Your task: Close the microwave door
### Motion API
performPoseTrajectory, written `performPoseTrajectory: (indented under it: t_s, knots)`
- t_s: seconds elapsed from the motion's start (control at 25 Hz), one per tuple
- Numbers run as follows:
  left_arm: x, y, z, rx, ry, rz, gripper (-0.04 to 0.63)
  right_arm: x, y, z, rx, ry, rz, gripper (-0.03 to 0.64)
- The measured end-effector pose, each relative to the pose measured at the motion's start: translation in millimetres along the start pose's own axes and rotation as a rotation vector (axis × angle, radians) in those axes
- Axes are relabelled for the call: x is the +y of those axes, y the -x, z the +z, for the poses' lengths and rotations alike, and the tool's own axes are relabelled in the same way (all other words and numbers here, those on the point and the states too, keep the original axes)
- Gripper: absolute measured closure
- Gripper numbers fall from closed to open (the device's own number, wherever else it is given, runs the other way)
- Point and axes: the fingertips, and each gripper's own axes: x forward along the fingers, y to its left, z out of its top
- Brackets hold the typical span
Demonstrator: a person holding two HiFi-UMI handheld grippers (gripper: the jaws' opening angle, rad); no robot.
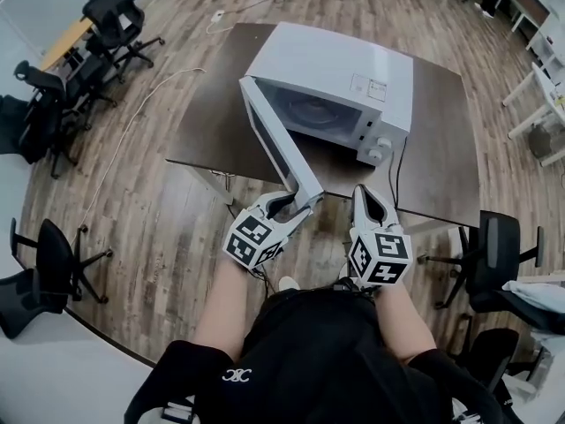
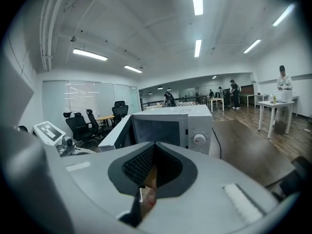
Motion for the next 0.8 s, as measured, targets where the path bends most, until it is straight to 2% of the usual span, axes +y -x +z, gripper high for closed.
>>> performPoseTrajectory:
  t_s: [0.32,0.8]
  knots:
    - [-4.6,-41.6,14.8,0.012,0.051,0.034,0.430,-50.6,16.6,5.3,-0.020,-0.028,-0.052,0.607]
    - [-1.0,-106.6,45.0,0.016,0.071,0.213,0.437,-134.7,36.6,15.6,-0.042,-0.078,-0.091,0.607]
